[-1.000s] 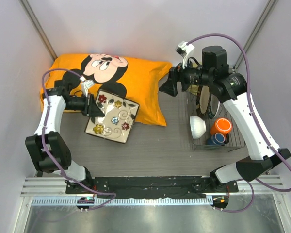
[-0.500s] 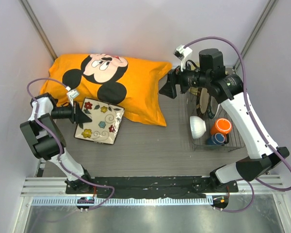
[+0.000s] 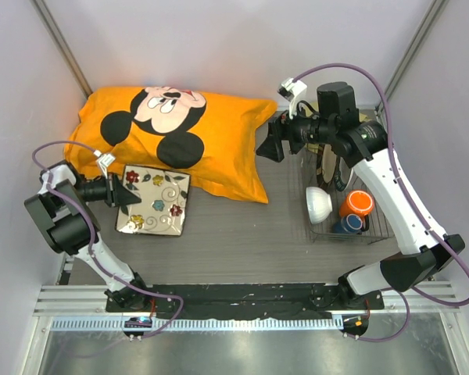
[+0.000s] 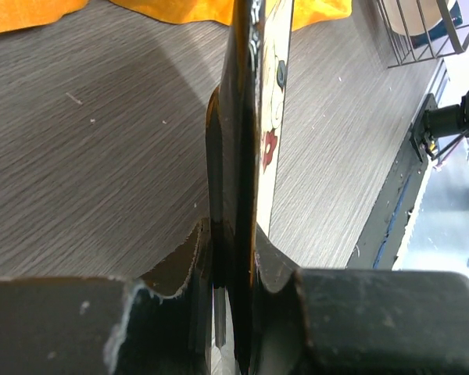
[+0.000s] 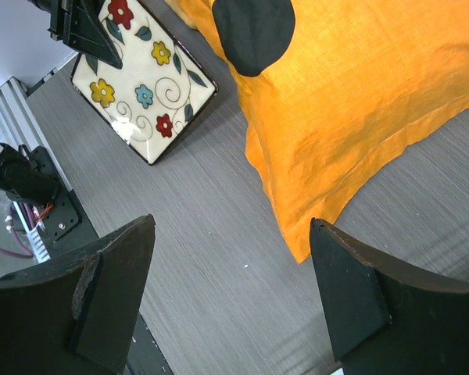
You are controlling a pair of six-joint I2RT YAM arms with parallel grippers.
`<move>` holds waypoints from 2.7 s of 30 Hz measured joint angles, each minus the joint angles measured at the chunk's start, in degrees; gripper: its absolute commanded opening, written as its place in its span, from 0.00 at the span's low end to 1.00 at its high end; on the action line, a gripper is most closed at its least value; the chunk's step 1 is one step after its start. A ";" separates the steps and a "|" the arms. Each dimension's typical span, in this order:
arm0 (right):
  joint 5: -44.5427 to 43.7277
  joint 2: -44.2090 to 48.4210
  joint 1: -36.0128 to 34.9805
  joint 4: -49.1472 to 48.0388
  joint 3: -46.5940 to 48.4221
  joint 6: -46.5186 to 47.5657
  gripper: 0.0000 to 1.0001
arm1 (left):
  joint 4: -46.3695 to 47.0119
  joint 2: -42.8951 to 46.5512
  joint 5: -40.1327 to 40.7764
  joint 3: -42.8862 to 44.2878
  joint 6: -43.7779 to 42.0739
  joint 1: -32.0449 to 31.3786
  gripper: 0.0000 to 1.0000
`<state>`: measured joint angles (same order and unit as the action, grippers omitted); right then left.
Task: Unload the mixed dishes from the dish rack
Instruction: Place the plate at the center of the board.
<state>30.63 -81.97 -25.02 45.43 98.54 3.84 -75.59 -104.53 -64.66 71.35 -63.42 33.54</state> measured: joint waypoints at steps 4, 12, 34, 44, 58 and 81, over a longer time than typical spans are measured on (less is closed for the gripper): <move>-0.02 -0.02 0.00 -0.07 -0.11 0.11 0.85 | -0.39 -1.57 0.44 1.07 0.79 -0.11 0.00; -0.15 -0.02 0.00 -0.07 -0.13 0.15 0.85 | 0.63 -6.97 3.06 2.29 9.53 -0.15 0.00; -0.81 -0.02 0.00 -0.42 -1.73 0.57 0.86 | 9.09 -8.76 11.72 -0.02 33.55 -2.40 0.22; -0.98 -0.02 0.00 -0.42 -1.79 0.57 0.86 | 12.61 -8.85 17.16 -0.02 36.26 -2.40 0.39; -2.16 0.74 0.00 -0.42 -2.95 0.92 0.86 | 14.97 -10.97 19.58 0.09 39.76 -2.34 0.60; -38.12 2.97 0.13 -1.25 -7.74 2.08 0.82 | 21.94 3.23 32.04 1.20 42.07 -2.40 0.89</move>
<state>-7.49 -79.00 -24.88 44.18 90.80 5.91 -53.65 -101.30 -32.62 72.55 -21.34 31.14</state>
